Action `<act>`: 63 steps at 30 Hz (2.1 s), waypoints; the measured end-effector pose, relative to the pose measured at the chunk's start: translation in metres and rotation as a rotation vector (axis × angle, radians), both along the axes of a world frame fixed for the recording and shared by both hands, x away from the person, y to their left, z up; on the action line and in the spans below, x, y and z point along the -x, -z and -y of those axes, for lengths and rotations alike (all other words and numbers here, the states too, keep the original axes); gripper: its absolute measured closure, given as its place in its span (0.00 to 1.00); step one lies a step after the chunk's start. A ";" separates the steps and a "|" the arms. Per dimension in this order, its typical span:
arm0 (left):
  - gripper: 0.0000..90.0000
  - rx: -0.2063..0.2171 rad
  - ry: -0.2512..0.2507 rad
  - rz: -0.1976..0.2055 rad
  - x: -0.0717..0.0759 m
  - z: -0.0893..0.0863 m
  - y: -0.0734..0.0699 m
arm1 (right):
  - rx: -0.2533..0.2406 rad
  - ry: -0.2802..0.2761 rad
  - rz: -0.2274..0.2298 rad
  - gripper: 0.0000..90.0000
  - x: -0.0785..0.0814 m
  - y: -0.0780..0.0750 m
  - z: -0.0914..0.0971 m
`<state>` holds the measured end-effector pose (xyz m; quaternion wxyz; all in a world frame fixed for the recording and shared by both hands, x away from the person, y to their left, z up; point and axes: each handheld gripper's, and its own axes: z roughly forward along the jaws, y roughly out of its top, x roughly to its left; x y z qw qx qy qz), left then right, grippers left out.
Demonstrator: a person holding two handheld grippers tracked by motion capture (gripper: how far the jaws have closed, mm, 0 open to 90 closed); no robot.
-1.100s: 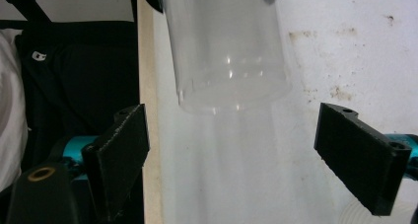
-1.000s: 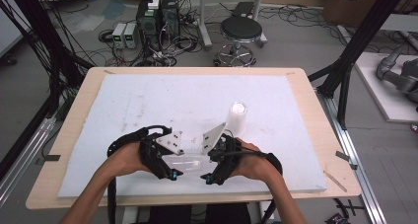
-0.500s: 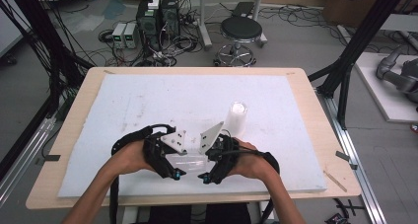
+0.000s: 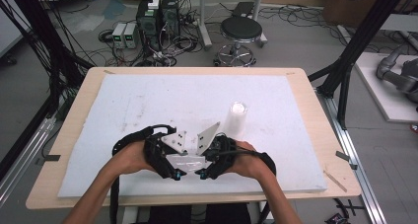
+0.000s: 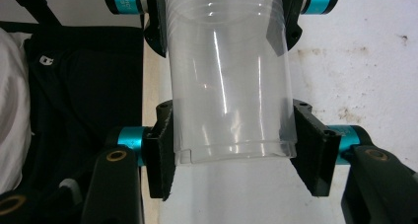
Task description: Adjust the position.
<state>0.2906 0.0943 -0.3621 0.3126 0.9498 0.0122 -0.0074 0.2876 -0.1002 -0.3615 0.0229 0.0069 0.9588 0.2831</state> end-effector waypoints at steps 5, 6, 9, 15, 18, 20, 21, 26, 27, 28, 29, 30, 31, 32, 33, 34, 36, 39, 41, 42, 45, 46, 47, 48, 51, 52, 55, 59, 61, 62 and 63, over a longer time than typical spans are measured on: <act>0.14 0.066 0.020 -0.012 0.001 0.001 0.003 | -0.001 0.000 -0.005 0.48 0.000 0.000 0.001; 0.02 0.080 0.021 0.005 0.000 0.000 0.002 | 0.000 -0.003 -0.006 0.48 0.000 0.000 0.002; 0.10 0.111 0.042 0.016 0.000 -0.003 0.001 | 0.004 -0.001 -0.008 0.48 0.000 0.001 0.003; 0.11 0.118 0.016 0.012 -0.002 -0.006 0.002 | -0.003 0.004 -0.011 0.48 0.000 0.002 0.006; 0.11 0.124 -0.002 0.013 -0.002 -0.007 0.004 | -0.010 0.007 -0.008 0.48 -0.001 0.002 0.007; 0.11 0.134 -0.008 0.013 -0.003 -0.009 0.005 | -0.018 0.012 -0.005 0.48 -0.001 0.002 0.009; 0.11 0.147 -0.012 0.016 -0.003 -0.010 0.005 | -0.021 0.016 -0.004 0.48 -0.002 0.002 0.009; 0.09 0.303 -0.076 0.026 -0.005 -0.025 0.008 | -0.063 0.027 -0.005 0.48 -0.002 0.003 0.016; 0.09 0.361 -0.077 0.027 -0.005 -0.030 0.010 | -0.074 0.030 -0.001 0.48 -0.002 0.004 0.018; 0.09 0.415 -0.080 0.032 -0.004 -0.034 0.012 | -0.089 0.036 0.002 0.48 -0.002 0.004 0.020; 0.09 0.466 -0.095 0.038 -0.003 -0.038 0.014 | -0.103 0.043 -0.005 0.48 -0.002 0.005 0.022; 0.09 0.500 -0.098 0.046 -0.002 -0.041 0.015 | -0.120 0.046 -0.006 0.48 -0.002 0.005 0.024; 0.09 0.541 -0.107 0.044 0.000 -0.044 0.018 | -0.134 0.051 -0.005 0.48 -0.002 0.006 0.026; 0.09 0.573 -0.115 0.046 0.001 -0.047 0.020 | -0.147 0.057 -0.005 0.48 -0.002 0.007 0.028; 0.09 0.603 -0.124 0.042 0.002 -0.049 0.023 | -0.162 0.057 0.000 0.48 -0.002 0.008 0.030; 0.09 0.627 -0.124 0.036 0.003 -0.051 0.026 | -0.181 0.065 -0.007 0.48 -0.002 0.009 0.031; 0.09 0.661 -0.134 0.036 0.004 -0.054 0.031 | -0.222 0.077 -0.006 0.48 -0.001 0.011 0.034; 0.09 0.711 -0.149 0.023 0.005 -0.057 0.039 | -0.293 0.099 -0.005 0.48 -0.001 0.015 0.039; 0.09 0.730 -0.164 0.038 0.005 -0.059 0.042 | -0.322 0.107 -0.004 0.48 0.000 0.018 0.041; 0.09 0.745 -0.167 0.034 0.005 -0.059 0.043 | -0.337 0.107 -0.004 0.48 0.000 0.019 0.042; 0.09 0.777 -0.170 0.027 0.005 -0.060 0.047 | -0.405 0.114 -0.006 0.48 0.001 0.022 0.045; 0.09 0.775 -0.169 0.027 0.005 -0.060 0.047 | -0.430 0.119 -0.008 0.48 0.002 0.023 0.046; 0.09 0.782 -0.167 0.025 0.005 -0.060 0.048 | -0.454 0.128 -0.004 0.48 0.002 0.024 0.047; 0.09 0.789 -0.168 0.023 0.005 -0.060 0.049 | -0.473 0.134 -0.006 0.48 0.002 0.024 0.049; 0.09 0.808 -0.168 0.020 0.005 -0.059 0.049 | -0.545 0.155 -0.005 0.48 0.003 0.027 0.052; 0.09 0.812 -0.168 0.018 0.005 -0.059 0.049 | -0.564 0.152 0.005 0.48 0.003 0.028 0.053; 0.09 0.818 -0.174 0.011 0.004 -0.058 0.049 | -0.623 0.151 -0.011 0.48 0.004 0.030 0.056; 0.08 0.829 -0.174 0.004 0.002 -0.055 0.048 | -0.670 0.138 -0.013 0.48 0.003 0.032 0.057; 0.08 0.827 -0.172 0.005 0.001 -0.054 0.047 | -0.679 0.132 -0.010 0.48 0.003 0.033 0.057; 0.08 0.829 -0.172 0.004 0.001 -0.053 0.047 | -0.683 0.132 -0.014 0.48 0.003 0.033 0.056; 0.08 0.830 -0.167 0.001 0.001 -0.052 0.046 | -0.690 0.128 -0.015 0.48 0.003 0.033 0.056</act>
